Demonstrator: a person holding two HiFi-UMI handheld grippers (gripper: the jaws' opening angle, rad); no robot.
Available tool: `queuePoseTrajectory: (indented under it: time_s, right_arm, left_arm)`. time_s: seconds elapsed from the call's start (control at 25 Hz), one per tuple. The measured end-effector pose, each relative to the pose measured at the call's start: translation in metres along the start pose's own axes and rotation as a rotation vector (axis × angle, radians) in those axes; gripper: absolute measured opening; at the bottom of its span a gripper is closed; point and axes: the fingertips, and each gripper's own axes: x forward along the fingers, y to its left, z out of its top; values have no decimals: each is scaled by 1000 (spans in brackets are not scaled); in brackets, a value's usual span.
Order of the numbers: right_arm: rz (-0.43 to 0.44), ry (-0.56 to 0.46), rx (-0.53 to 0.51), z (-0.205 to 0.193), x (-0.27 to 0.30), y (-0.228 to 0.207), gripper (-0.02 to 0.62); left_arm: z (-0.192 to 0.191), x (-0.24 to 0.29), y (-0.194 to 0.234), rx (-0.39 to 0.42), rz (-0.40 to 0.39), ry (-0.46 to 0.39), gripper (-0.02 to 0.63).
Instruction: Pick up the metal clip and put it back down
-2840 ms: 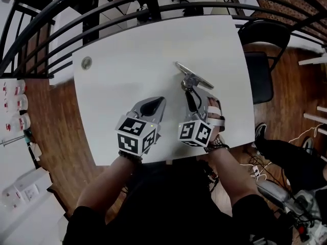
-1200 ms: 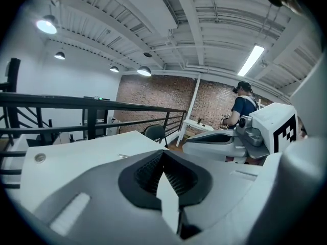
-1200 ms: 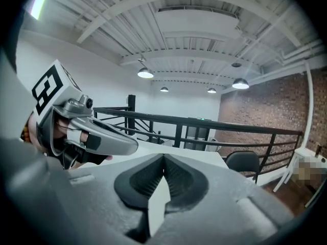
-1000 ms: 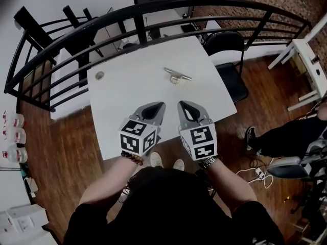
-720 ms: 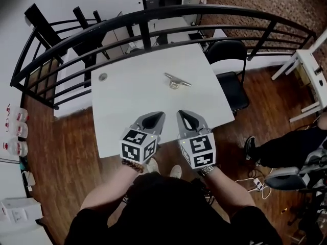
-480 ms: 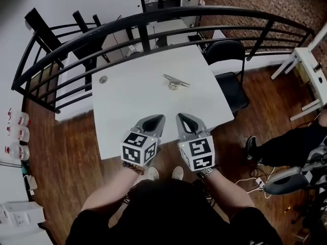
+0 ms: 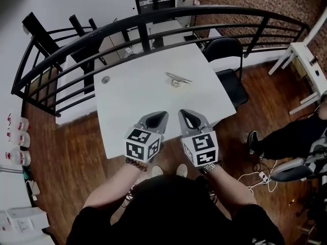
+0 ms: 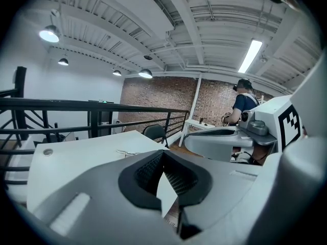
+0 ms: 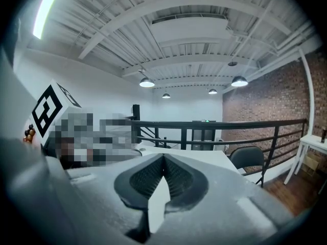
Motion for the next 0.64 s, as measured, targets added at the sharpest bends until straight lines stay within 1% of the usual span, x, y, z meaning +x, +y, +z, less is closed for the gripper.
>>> queuePoseTrajectory:
  time_s: [0.36, 0.64]
  right_arm:
    - [-9, 3, -5, 6, -6, 12, -8]
    - [-2, -5, -11, 7, -7, 23, -8]
  left_arm:
    - [2, -14, -3, 4, -20, -14, 15]
    - [-5, -21, -2, 7, -23, -7, 15]
